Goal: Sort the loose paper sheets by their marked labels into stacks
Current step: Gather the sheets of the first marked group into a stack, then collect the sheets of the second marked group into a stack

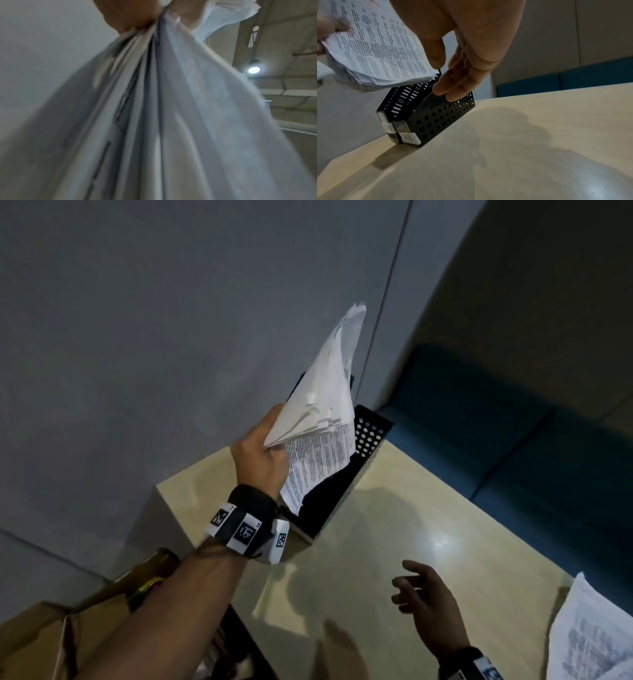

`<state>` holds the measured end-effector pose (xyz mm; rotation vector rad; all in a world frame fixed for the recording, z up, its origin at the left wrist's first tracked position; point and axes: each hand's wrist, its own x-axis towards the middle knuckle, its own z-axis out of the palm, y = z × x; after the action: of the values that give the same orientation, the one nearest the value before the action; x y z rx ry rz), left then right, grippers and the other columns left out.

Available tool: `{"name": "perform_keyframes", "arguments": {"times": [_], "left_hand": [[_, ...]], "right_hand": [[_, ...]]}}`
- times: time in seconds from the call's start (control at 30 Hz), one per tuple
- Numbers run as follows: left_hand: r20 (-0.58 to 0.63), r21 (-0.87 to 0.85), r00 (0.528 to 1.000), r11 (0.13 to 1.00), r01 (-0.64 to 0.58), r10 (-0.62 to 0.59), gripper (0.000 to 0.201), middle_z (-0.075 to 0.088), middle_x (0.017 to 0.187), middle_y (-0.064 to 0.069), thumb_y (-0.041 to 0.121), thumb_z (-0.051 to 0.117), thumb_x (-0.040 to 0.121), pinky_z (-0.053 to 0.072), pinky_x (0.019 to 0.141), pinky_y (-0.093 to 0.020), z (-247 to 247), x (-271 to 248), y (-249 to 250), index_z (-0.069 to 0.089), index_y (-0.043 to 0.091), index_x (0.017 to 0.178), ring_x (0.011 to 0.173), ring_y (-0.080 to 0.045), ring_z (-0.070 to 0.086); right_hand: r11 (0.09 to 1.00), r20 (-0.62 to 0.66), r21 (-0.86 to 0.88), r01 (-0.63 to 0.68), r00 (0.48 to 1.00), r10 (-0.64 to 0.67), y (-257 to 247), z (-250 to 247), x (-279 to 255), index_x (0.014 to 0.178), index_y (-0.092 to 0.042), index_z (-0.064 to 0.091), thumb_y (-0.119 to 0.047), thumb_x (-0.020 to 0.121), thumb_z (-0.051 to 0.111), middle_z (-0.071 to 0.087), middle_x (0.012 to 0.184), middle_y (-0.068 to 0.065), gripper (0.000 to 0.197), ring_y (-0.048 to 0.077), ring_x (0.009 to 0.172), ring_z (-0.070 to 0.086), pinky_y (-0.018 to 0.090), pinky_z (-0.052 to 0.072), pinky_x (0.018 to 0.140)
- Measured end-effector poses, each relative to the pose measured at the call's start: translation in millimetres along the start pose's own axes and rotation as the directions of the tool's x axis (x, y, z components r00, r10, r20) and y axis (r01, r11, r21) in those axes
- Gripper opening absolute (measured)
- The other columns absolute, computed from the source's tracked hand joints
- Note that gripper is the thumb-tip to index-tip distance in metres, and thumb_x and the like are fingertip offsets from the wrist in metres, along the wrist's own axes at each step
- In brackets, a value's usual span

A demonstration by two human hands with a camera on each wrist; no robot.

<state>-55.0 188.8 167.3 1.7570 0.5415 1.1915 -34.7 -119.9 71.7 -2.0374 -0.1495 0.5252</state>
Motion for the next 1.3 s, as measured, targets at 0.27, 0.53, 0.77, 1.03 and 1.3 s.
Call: {"name": "perform_keyframes", "arguments": {"times": [0.27,0.53,0.77,1.03,1.3], "left_hand": [[0.08,0.155,0.995,0.985,-0.075,0.063,0.058,0.071,0.088,-0.013,-0.008,0.042,0.073,0.049,0.066,-0.024,48.0,-7.6,-25.3,0.065,0.011,0.123,0.074,-0.025,0.064],[0.152,0.155,0.987,0.985,-0.072,0.048,0.043,0.07,0.107,-0.019,0.006,0.044,0.083,0.046,0.084,-0.016,82.3,-20.2,-42.4,0.064,0.003,0.122,0.093,-0.024,0.067],[0.157,-0.24,0.863,0.83,0.504,-0.48,0.029,0.071,0.097,0.003,-0.004,0.06,0.087,0.051,0.079,-0.011,111.2,-38.5,-47.5,0.068,0.001,0.114,0.084,0.007,0.066],[0.383,0.272,0.911,0.961,0.046,-0.152,0.083,0.042,0.145,-0.008,0.023,0.079,0.074,0.039,0.106,-0.034,100.1,-61.4,-81.5,0.035,0.014,0.144,0.133,-0.022,0.042],[0.544,0.561,0.813,0.81,-0.169,-0.207,0.071,0.032,0.15,-0.007,0.006,0.068,0.073,0.035,0.105,-0.046,88.8,-62.3,-90.0,0.047,0.024,0.138,0.13,-0.033,0.035]], "right_hand": [[0.997,-0.042,0.071,0.02,0.999,-0.017,6.0,-4.9,-5.9,0.104,-0.023,0.061,-0.006,0.089,0.062,0.071,0.081,0.008,0.023,0.019,0.064,0.068,0.03,0.056,0.06],[0.994,-0.035,0.106,0.024,0.999,-0.021,4.1,-4.4,6.0,0.105,-0.027,0.06,-0.011,0.091,0.06,0.069,0.084,0.005,0.021,0.016,0.066,0.068,0.028,0.054,0.062],[0.993,-0.066,0.118,0.007,0.998,0.001,12.4,-15.5,11.4,0.106,-0.027,0.06,-0.01,0.092,0.058,0.07,0.083,0.005,0.023,0.017,0.065,0.067,0.03,0.055,0.063],[0.991,-0.081,0.134,-0.005,0.997,0.016,20.7,-19.5,7.3,0.105,-0.026,0.059,-0.008,0.092,0.056,0.07,0.082,0.005,0.023,0.017,0.066,0.067,0.029,0.055,0.062],[0.981,-0.127,0.187,-0.055,0.989,0.079,38.7,-34.5,-11.3,0.105,-0.026,0.059,-0.008,0.091,0.058,0.07,0.083,0.006,0.022,0.016,0.066,0.067,0.026,0.054,0.06]]}}
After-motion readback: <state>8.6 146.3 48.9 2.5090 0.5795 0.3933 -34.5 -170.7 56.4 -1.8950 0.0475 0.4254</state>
